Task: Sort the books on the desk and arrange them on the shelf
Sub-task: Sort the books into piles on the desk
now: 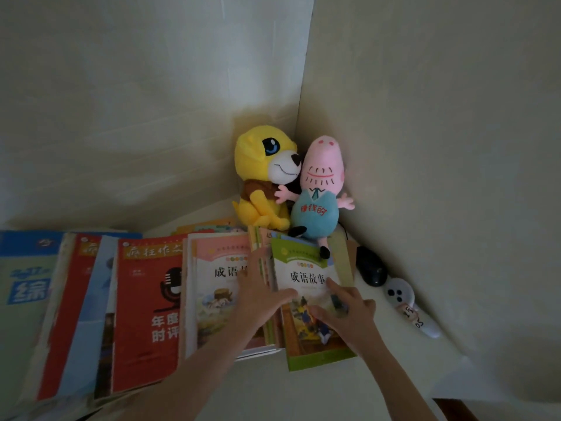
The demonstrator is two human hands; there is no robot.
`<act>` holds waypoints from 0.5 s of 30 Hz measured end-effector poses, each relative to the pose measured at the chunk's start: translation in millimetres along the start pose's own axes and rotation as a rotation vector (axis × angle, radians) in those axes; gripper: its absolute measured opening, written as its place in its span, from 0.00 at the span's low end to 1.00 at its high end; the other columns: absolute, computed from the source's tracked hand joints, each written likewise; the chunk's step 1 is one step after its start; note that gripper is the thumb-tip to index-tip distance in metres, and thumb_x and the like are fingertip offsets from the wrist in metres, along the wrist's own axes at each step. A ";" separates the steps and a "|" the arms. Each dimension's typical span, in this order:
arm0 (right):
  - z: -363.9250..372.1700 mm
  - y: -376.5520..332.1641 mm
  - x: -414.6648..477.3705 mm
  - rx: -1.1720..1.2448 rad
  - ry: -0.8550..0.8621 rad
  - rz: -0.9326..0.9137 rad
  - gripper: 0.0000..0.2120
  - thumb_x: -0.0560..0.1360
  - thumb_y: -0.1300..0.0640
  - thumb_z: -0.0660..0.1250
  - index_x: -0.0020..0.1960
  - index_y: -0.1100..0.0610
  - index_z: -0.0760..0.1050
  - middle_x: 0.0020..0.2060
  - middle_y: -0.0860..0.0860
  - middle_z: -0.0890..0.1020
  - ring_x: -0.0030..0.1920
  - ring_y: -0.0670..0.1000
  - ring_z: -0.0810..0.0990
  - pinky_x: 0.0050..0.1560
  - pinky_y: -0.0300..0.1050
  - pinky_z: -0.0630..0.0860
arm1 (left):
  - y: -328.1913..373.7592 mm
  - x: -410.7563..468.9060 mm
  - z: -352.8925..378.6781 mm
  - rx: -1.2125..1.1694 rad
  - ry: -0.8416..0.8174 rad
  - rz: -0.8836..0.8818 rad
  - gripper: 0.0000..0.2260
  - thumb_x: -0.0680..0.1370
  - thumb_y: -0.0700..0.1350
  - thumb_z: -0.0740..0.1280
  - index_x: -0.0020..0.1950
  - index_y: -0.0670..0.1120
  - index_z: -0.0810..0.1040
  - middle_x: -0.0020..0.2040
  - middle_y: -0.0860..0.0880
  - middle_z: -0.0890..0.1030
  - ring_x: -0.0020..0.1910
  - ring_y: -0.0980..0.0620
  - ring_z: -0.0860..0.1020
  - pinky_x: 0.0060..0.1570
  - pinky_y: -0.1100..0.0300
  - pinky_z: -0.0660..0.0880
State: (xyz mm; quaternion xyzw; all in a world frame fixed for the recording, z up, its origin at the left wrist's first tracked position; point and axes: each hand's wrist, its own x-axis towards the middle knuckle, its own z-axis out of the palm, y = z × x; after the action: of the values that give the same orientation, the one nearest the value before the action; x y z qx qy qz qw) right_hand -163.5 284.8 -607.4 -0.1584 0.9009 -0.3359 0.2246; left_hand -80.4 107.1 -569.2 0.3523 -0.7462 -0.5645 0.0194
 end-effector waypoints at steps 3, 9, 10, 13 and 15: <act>1.3 -6.1 -5.1 0.005 -0.008 0.003 0.35 0.70 0.38 0.69 0.74 0.43 0.64 0.65 0.44 0.70 0.58 0.50 0.58 0.53 0.41 0.58 | -0.8 -7.3 6.7 0.032 0.042 0.078 0.50 0.63 0.52 0.78 0.76 0.58 0.50 0.72 0.50 0.62 0.70 0.47 0.63 0.65 0.48 0.67; 11.2 -24.0 -14.3 -0.301 -0.044 0.038 0.62 0.44 0.13 0.33 0.74 0.34 0.57 0.68 0.39 0.69 0.76 0.60 0.50 0.70 0.66 0.32 | 0.8 -6.5 -11.8 -0.023 0.018 0.150 0.54 0.60 0.45 0.77 0.74 0.70 0.47 0.65 0.61 0.69 0.62 0.52 0.72 0.47 0.46 0.80; 16.6 -28.1 -16.0 -0.321 -0.023 0.023 0.64 0.43 0.14 0.28 0.75 0.35 0.57 0.67 0.39 0.71 0.77 0.61 0.45 0.68 0.64 0.26 | 1.0 -8.9 -19.4 -0.020 0.012 0.162 0.54 0.62 0.41 0.77 0.74 0.70 0.47 0.65 0.63 0.67 0.61 0.54 0.72 0.47 0.47 0.80; 33.1 -48.5 -27.1 -0.352 0.038 -0.050 0.63 0.49 0.16 0.23 0.76 0.39 0.57 0.65 0.40 0.74 0.76 0.62 0.33 0.61 0.57 0.15 | -11.0 -15.7 -45.8 -0.127 -0.026 0.136 0.53 0.65 0.34 0.77 0.72 0.70 0.48 0.68 0.60 0.64 0.57 0.57 0.76 0.43 0.54 0.81; 39.6 -62.4 -33.6 -0.464 0.052 -0.184 0.53 0.62 0.19 0.27 0.74 0.43 0.65 0.61 0.43 0.79 0.76 0.66 0.40 0.65 0.58 0.18 | -17.8 -21.3 -62.2 -0.185 -0.013 0.105 0.53 0.65 0.34 0.77 0.72 0.69 0.49 0.71 0.60 0.61 0.58 0.58 0.75 0.45 0.54 0.81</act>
State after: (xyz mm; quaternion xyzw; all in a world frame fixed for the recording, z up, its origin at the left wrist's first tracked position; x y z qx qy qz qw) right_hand -106.4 233.1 -581.9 -0.2782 0.9412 -0.1433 0.1274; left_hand -28.9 65.2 -554.1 0.3056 -0.7087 -0.6313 0.0766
